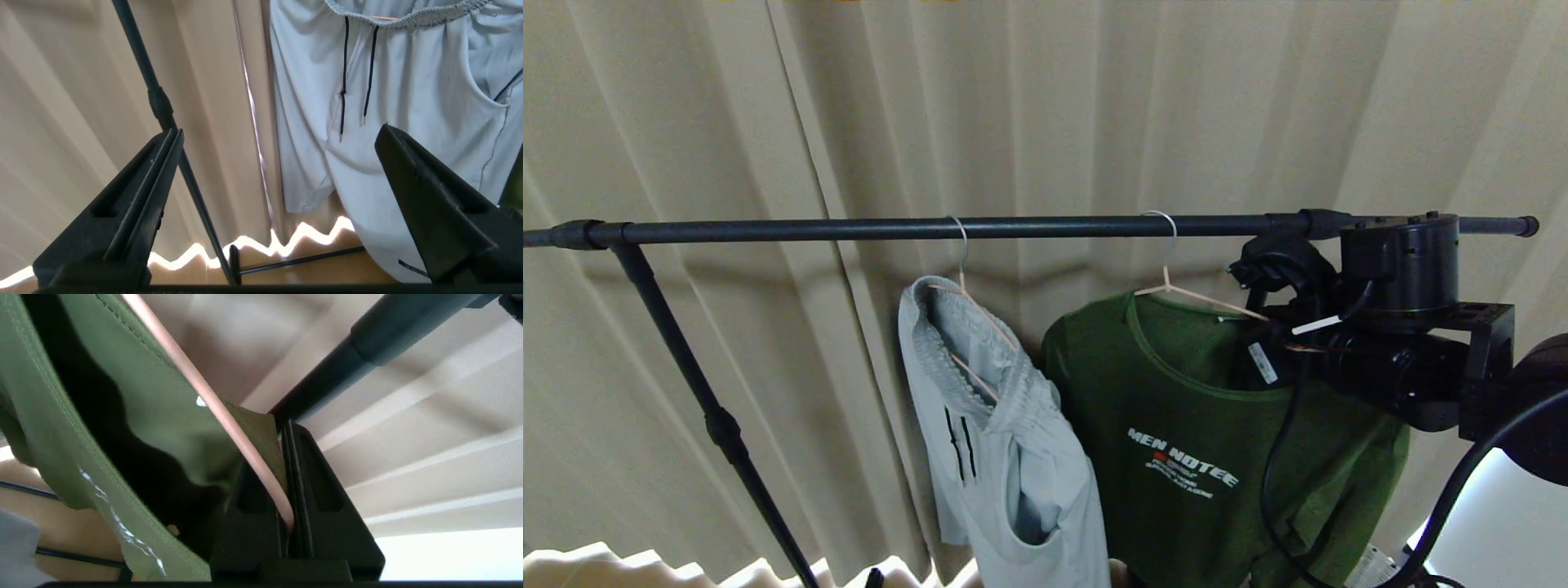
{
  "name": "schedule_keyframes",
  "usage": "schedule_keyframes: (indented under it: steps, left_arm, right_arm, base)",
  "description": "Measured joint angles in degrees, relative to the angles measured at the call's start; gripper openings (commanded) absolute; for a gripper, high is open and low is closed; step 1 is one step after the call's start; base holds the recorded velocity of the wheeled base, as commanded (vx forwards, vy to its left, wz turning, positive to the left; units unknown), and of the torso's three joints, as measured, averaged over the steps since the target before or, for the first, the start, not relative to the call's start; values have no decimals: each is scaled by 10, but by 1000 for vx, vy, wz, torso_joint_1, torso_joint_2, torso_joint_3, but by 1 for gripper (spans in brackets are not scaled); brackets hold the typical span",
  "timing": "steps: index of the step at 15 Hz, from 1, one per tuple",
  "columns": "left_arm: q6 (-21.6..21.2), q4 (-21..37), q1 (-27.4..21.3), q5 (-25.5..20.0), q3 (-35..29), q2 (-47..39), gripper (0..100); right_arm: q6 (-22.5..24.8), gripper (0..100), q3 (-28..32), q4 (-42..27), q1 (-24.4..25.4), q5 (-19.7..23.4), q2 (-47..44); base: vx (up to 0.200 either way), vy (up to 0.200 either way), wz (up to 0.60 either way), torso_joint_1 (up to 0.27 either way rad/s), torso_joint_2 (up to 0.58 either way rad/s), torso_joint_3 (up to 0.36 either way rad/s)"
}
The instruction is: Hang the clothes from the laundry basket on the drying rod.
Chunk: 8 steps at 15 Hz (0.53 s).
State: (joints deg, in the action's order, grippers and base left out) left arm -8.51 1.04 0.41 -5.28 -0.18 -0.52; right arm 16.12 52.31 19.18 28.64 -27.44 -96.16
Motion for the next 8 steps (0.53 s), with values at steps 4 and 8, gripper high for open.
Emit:
schedule_keyframes:
  steps: [4, 8]
  left_arm:
    - [0, 0, 0, 0, 0, 0, 100]
    - [0, 0, 0, 0, 0, 0, 100]
  right_arm:
    - [-2, 100, -5, 19, 0, 5, 0]
    - [-27, 100, -26, 50, 1, 37, 1]
  base:
    - [0, 0, 0, 0, 0, 0]
    - [0, 0, 0, 0, 0, 0]
